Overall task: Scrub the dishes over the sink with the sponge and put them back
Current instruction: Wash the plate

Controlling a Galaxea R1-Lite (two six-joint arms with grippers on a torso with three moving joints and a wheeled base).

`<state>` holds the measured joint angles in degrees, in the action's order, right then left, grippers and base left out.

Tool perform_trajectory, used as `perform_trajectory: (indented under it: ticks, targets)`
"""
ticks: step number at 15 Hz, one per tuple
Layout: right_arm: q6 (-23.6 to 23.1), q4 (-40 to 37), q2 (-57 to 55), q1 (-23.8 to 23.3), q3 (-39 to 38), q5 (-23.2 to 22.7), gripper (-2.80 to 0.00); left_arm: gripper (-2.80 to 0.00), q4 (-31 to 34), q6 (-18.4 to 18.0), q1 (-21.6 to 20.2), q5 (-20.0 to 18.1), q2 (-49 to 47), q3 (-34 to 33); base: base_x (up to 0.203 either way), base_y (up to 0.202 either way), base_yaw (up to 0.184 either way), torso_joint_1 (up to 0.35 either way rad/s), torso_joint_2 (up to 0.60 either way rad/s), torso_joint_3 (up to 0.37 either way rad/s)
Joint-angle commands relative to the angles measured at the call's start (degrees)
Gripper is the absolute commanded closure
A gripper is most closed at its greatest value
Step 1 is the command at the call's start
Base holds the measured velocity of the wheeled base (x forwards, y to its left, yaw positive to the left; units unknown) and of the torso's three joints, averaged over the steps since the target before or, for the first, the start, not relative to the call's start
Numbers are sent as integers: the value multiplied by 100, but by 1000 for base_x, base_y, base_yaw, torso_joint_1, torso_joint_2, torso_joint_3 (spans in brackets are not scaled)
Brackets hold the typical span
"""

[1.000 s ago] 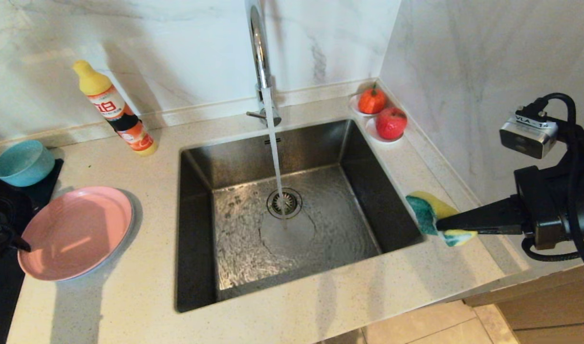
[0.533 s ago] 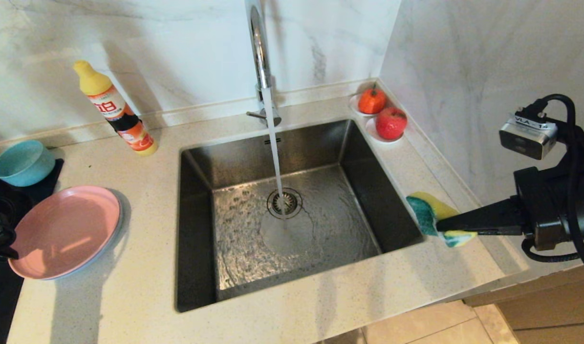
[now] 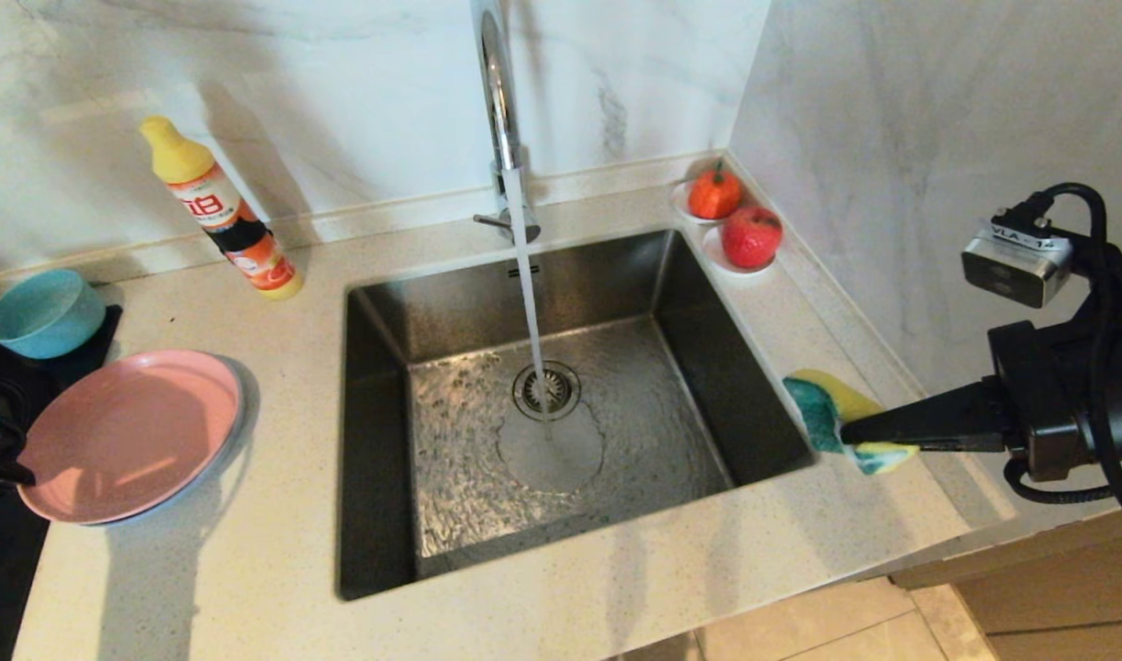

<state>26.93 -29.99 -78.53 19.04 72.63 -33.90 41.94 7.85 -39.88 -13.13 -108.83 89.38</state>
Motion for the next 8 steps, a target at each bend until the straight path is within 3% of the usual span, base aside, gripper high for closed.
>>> perform_trajectory:
  ticks: [1,5,8]
  targets:
    - [14,-16,13,3,5,-20,0,0,302,16,-3,-146,155,392,0,0,0,0,0,0]
    - [14,-16,30,3,5,-20,0,0,990,93,-3,-462,435,1087,0,0,0,0,0,0]
    - [14,-16,39,3,-21,-20,0,0,1077,123,6,-741,692,1245,0,0,0,0,0,0]
